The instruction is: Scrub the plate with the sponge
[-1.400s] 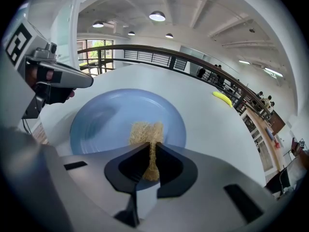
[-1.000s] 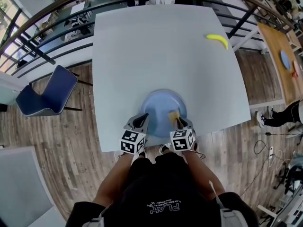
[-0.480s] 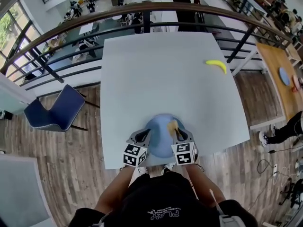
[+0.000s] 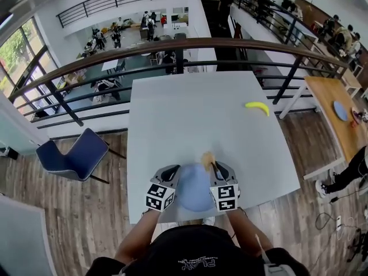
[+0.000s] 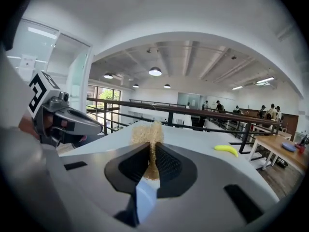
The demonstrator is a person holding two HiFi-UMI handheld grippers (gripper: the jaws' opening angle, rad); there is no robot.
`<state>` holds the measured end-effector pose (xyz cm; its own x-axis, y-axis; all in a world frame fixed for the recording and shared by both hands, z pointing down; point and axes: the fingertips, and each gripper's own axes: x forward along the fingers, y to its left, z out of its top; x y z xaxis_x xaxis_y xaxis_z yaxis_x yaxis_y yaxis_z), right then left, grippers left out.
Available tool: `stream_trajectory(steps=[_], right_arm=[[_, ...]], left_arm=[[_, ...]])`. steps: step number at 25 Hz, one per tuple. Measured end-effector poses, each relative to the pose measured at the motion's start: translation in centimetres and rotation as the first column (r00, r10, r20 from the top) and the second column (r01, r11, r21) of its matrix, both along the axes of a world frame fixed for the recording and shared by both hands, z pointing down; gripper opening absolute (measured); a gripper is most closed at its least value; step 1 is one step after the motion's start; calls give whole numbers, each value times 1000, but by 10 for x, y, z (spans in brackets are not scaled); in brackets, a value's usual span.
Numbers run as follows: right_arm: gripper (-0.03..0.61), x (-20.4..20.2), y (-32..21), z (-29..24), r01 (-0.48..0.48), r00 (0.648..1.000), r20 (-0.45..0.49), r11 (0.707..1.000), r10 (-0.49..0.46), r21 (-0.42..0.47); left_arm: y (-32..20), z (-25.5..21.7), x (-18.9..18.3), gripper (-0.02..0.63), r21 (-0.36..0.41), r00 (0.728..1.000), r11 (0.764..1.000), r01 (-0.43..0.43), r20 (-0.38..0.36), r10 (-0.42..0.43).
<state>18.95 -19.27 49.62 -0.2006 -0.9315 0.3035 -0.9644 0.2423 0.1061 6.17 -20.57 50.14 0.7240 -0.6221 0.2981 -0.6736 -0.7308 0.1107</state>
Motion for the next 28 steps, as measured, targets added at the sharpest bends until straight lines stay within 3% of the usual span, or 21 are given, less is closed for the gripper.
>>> stream_trajectory(steps=[5, 11, 17, 28], right_arm=[[41, -8, 2, -27, 27, 1000, -1, 995, -27, 93], [41, -22, -1, -44, 53, 999, 3, 990, -54, 131], [41, -31, 2, -53, 46, 998, 45, 989, -53, 139], [41, -38, 11, -52, 62, 997, 40, 988, -69, 142]], left_arm=[[0, -26, 1, 3, 43, 999, 999, 16, -44, -14], [1, -43, -5, 3, 78, 997, 996, 31, -67, -26], [4, -48, -11, 3, 84, 997, 995, 45, -70, -39], [18, -42, -9, 3, 68, 996, 997, 41, -78, -35]])
